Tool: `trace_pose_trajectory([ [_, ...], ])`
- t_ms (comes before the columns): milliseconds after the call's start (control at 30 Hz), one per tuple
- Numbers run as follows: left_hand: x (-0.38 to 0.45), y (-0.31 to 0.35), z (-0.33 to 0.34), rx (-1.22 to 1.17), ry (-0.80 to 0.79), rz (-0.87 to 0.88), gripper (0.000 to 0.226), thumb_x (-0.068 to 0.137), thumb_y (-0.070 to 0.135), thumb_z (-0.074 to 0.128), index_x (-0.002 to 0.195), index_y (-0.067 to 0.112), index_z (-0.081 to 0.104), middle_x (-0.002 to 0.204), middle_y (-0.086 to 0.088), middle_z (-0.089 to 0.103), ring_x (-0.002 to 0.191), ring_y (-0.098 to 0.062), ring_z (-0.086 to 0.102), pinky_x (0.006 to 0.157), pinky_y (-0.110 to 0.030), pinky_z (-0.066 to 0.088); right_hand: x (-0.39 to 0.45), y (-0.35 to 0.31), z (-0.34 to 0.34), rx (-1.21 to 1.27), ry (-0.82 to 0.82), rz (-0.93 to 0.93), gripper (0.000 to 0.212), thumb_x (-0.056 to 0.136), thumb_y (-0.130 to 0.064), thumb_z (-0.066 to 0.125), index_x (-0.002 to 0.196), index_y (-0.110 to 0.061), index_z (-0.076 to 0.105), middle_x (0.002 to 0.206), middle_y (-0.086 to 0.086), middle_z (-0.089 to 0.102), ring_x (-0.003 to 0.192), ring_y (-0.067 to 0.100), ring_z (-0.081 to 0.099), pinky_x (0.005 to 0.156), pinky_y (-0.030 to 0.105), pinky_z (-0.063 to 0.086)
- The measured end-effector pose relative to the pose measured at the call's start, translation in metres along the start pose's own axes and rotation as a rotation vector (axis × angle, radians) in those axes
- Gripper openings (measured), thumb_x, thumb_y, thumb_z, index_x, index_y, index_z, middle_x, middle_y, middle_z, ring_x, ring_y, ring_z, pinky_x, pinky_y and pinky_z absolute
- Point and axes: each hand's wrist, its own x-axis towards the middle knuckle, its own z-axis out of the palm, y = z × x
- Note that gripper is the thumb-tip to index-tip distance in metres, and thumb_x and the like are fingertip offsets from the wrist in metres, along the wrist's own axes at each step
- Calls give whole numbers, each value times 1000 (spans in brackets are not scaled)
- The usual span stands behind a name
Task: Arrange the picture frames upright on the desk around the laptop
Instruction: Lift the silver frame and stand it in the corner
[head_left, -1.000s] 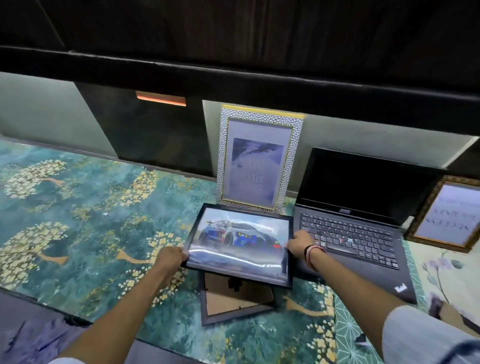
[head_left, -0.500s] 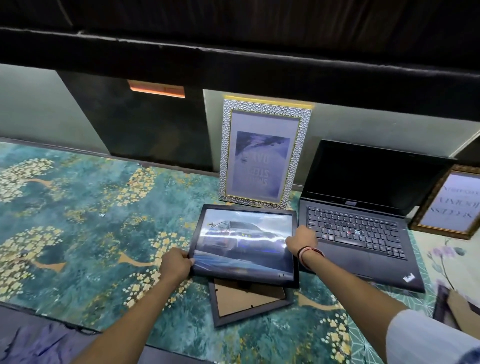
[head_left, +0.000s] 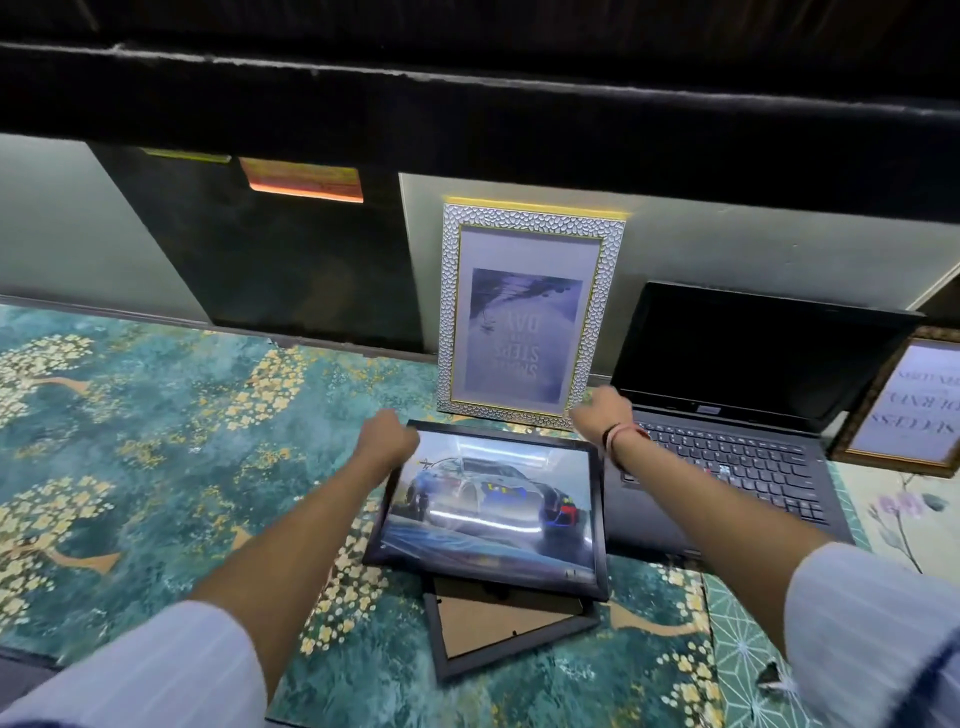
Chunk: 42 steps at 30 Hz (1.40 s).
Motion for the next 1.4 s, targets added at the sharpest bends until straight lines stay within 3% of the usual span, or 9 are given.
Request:
trace_pose_trajectory([
  [233, 39, 101, -11, -567, -124, 140, 70, 93, -8, 51, 157, 4, 29, 156, -11, 43, 145, -34, 42, 109, -37, 37, 49, -46, -25, 358, 52, -9, 50, 91, -17, 52, 136, 1, 39, 128, 20, 55, 112, 35, 58, 89, 37, 46],
  [367, 53, 117, -7, -617, -159, 218, 51, 88, -15, 49, 131, 11, 57, 129, -10, 66, 123, -31, 62, 91, -35, 49, 71, -39, -25, 556, 39, 40, 33, 89, -20, 53, 118, -4, 53, 97, 9, 52, 84, 25, 50, 92, 48, 53],
  [467, 53, 110, -9, -620, -120, 183, 46, 90, -14, 51, 132, 7, 56, 134, -5, 64, 123, -25, 59, 96, -33, 45, 77, -29, -26, 618, 34, 52, 19, 83, -32, 56, 93, -15, 56, 78, 3, 45, 61, 18, 39, 66, 35, 45],
  [567, 56, 96, -11, -611, -96, 196, 51, 92, -6, 57, 141, 7, 51, 145, -8, 58, 129, -25, 56, 110, -38, 43, 65, -24, -37, 593, 69, 21, 16, 83, -39, 56, 86, -25, 51, 87, 4, 53, 68, 22, 48, 61, 34, 46],
  [733, 16, 83, -29, -719, -40, 294, 17, 96, 5, 65, 113, 7, 62, 99, -3, 67, 90, -17, 59, 75, -23, 48, 21, -18, -74, 530, 145, -137, 3, 94, -29, 60, 93, -29, 57, 87, 3, 65, 81, 25, 64, 75, 51, 62],
  [900, -37, 80, -40, -859, -117, 339, 10, 95, 5, 68, 99, 12, 62, 77, 2, 65, 70, -13, 57, 68, -25, 48, -16, -3, -110, 480, 171, -324, 6, 93, -24, 65, 98, -25, 65, 76, -1, 63, 72, 14, 55, 71, 35, 48],
  [1067, -93, 74, -26, -999, -390, 269, 9, 91, 9, 71, 99, 12, 70, 94, -7, 75, 87, -25, 70, 89, -42, 59, -61, 16, -160, 417, 84, -442, 14, 100, -16, 57, 113, -13, 63, 73, 5, 50, 68, 14, 45, 59, 20, 42],
  [1200, -121, 72, -15, -1110, -475, 303, 16, 91, 22, 66, 98, 13, 78, 94, -4, 78, 85, -24, 73, 83, -44, 59, -87, 44, -203, 310, -54, -532, 19, 99, -10, 56, 115, -4, 65, 80, 10, 53, 75, 19, 42, 65, 27, 40],
  [1400, -179, 113, 13, -616, -699, 494, 53, 78, 54, 79, 110, 11, 79, 109, -9, 76, 95, -20, 71, 87, -35, 54, -122, 92, -267, 237, -285, -489, 34, 85, 6, 50, 114, -4, 64, 84, 9, 59, 81, 19, 51, 76, 29, 44],
])
